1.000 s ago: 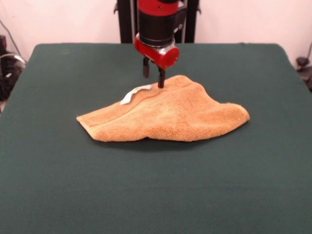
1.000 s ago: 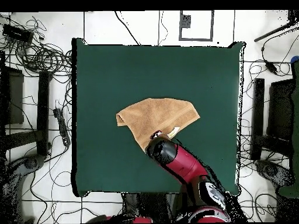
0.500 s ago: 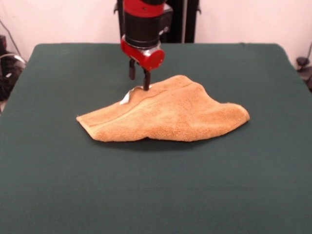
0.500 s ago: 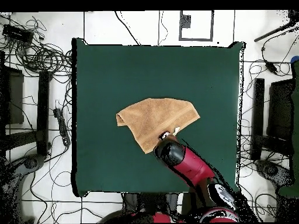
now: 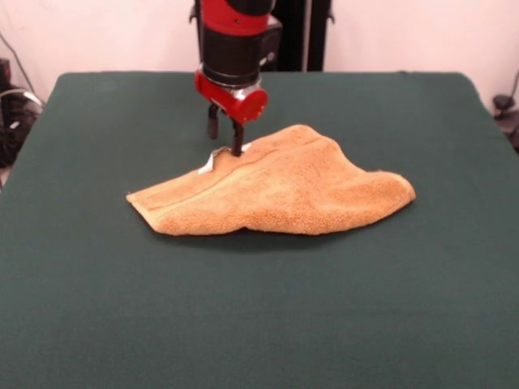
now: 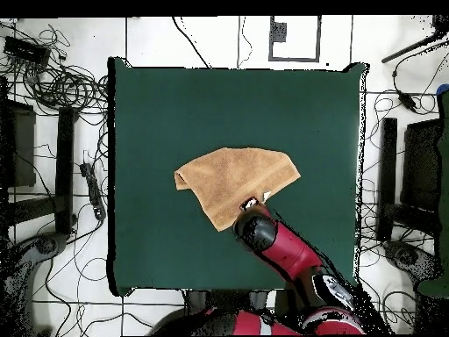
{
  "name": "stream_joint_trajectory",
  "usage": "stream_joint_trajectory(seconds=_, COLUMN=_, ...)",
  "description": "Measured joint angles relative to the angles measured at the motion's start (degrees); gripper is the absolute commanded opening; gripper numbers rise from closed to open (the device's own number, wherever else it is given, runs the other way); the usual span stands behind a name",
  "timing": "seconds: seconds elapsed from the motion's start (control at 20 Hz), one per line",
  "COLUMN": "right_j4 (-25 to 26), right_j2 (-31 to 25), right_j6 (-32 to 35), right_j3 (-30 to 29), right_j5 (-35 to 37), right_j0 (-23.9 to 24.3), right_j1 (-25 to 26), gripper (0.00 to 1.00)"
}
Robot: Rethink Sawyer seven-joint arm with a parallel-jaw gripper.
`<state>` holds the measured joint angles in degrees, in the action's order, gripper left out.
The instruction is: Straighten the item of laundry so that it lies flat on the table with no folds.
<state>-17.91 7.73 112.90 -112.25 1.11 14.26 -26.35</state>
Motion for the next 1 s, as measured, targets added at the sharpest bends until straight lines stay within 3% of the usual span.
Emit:
stream_joint_trajectory(seconds=0.55, right_j4=0.66, right_j2=-0.09, right_j6=0.00, right_j3=0.27, right_j5=-3.33, right_j0=-0.09, right_j1=1.80, gripper=1.00)
stream_joint_trajectory(seconds=0.6, right_j4=0.64, right_j2=-0.17, right_j6=0.00, right_j3=0.44, right_j5=-3.35, right_j0=-0.19, right_j1=1.81, gripper=0.00)
stream_joint_trajectory(seconds=1.0, right_j4=0.66, right_j2=-0.31, right_j6=0.00, right_j3=1.19, right_j5=-3.47, right_j0=-0.58, right_j1=1.99, gripper=0.00)
